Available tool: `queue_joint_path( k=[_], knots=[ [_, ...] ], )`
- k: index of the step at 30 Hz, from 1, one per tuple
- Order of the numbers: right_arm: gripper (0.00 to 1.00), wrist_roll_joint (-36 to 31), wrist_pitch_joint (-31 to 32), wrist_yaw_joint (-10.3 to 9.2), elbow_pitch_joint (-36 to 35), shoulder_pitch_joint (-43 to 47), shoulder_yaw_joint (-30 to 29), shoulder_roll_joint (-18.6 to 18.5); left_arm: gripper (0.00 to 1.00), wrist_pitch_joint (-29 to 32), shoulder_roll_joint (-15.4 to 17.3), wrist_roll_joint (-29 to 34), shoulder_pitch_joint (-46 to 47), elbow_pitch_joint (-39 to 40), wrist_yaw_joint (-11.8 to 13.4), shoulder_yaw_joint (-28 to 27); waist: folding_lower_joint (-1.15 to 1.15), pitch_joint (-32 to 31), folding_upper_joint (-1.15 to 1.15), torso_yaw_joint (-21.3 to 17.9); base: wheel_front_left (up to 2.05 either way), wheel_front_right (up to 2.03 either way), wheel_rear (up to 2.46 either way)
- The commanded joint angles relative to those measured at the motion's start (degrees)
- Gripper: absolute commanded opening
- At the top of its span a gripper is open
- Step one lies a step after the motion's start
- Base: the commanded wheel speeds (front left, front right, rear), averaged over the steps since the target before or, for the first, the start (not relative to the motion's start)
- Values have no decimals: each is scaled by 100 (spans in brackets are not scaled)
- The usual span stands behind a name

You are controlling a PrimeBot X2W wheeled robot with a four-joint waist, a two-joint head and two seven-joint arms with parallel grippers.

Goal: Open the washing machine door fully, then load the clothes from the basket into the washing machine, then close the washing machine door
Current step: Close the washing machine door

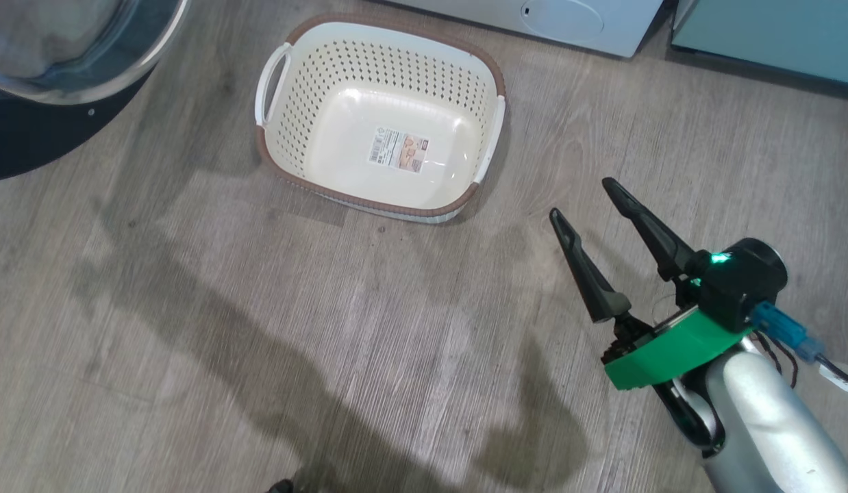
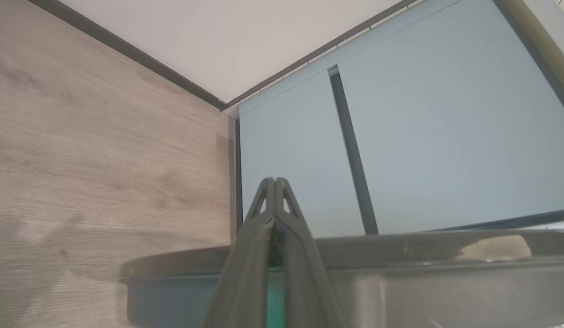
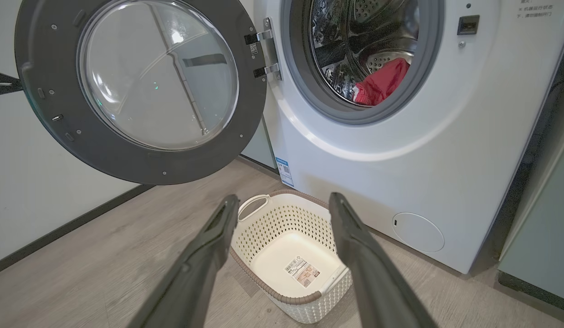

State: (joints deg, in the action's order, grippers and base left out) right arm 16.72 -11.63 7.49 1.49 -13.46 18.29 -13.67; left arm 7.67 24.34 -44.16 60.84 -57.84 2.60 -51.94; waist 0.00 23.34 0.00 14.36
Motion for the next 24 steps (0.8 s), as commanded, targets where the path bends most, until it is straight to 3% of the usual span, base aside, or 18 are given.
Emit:
queue_joint_path(
  k=[1,13,24],
  knots=[
    [100,16,-83,0,-139,51,130,87,0,186,271,-59,-90,186,-83,27,0,-57,0,4,0,0,0],
    [100,70,-162,0,112,133,239,200,0,1255,-131,-534,-193,35,-583,27,0,-498,0,48,0,0,0],
    [100,94,-237,0,331,188,290,356,0,1907,-353,-813,-381,-144,-862,69,0,-847,0,50,0,0,0]
  ],
)
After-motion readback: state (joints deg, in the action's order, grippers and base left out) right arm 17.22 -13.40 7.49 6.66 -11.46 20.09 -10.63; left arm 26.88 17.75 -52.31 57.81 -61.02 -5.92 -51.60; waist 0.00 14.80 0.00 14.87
